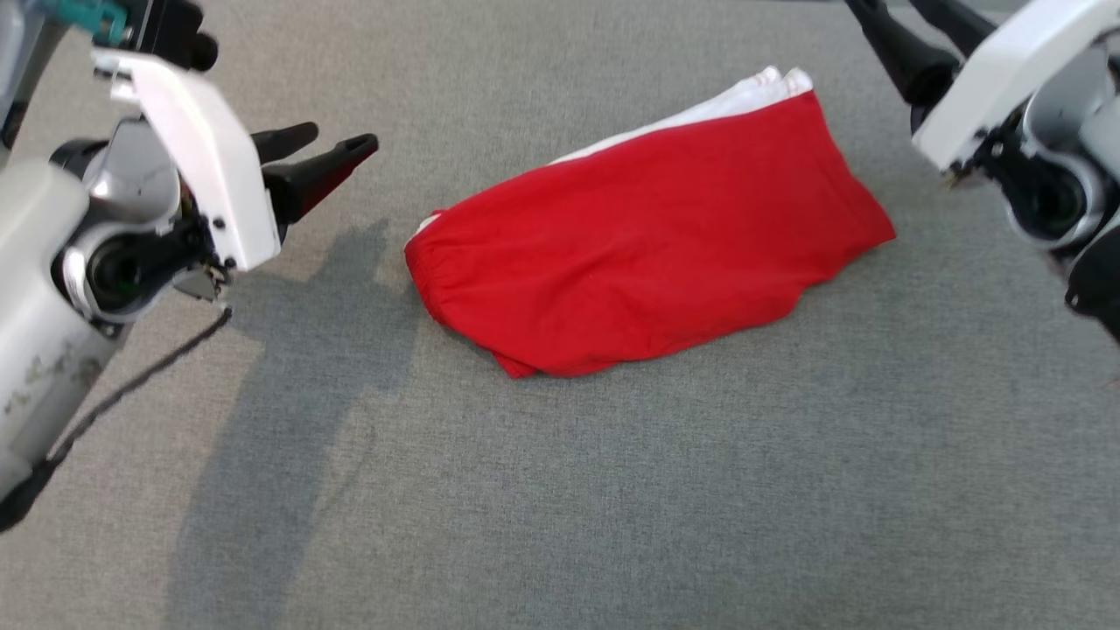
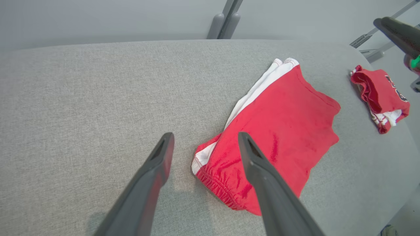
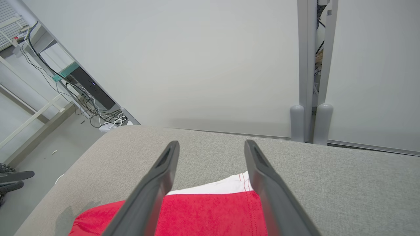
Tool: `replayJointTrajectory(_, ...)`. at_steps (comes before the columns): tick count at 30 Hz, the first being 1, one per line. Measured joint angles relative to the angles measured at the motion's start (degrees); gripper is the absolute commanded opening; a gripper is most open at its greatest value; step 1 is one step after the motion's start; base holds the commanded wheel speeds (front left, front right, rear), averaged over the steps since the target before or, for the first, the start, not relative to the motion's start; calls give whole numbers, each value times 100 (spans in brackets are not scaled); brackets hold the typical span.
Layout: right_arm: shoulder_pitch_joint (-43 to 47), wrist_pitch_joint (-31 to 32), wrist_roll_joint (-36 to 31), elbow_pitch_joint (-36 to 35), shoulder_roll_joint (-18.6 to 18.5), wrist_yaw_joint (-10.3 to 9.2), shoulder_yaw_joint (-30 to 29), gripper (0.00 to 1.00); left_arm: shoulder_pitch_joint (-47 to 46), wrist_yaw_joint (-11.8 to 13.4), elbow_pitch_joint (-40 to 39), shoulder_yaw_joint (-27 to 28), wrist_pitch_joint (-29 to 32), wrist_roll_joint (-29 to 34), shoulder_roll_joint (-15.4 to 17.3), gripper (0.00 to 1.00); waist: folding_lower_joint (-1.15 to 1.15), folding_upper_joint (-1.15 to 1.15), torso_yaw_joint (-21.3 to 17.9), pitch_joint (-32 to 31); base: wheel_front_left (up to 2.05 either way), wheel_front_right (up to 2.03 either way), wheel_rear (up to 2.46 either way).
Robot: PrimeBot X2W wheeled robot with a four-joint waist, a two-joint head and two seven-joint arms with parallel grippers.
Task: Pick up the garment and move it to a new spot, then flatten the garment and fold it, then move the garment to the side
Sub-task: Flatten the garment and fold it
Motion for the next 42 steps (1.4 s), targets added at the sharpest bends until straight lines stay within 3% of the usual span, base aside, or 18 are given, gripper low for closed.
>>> replayJointTrajectory(6,548,-924,-152,170,4,0,73,100,748,357,-376,178,-1726,593,260,100,0,0,-37,-351,0,0,0)
replayJointTrajectory(14,944,-1207,-198,691,51,0,210,100,1954,1016,-1327,467,-3836,1101,438,100,0,0,97,-529,0,0,0)
replayJointTrajectory(16,1057,-1168,-86,828,47,0,232,100,2442,1294,-1660,648,-4197,1198,399,100,0,0,203,-535,0,0,0)
replayJointTrajectory(19,1138,-946,63,973,14,0,259,100,2919,1477,-2008,932,-4281,1383,219,100,0,0,329,-502,0,0,0)
replayJointTrajectory(23,1143,-581,263,1180,-137,0,245,100,3514,1631,-2596,1890,-4297,2219,-289,100,0,0,524,-389,0,0,0)
replayJointTrajectory(27,1123,-79,442,1399,-244,0,254,100,4317,1481,-2934,2523,-4297,2904,-975,100,0,0,733,-235,0,0,0)
replayJointTrajectory(28,1123,-79,442,1399,-244,0,254,100,4317,1481,-2934,2523,-4297,2904,-975,100,0,0,733,-235,0,0,0)
replayJointTrajectory(36,977,641,611,1702,-342,0,266,100,5009,816,-2652,3032,-4297,3654,-1882,100,0,0,1090,71,0,0,0)
replayJointTrajectory(42,872,1205,912,1889,-268,-1,145,100,5118,460,-2363,3189,-4297,4021,-2305,100,0,0,1245,179,0,0,0)
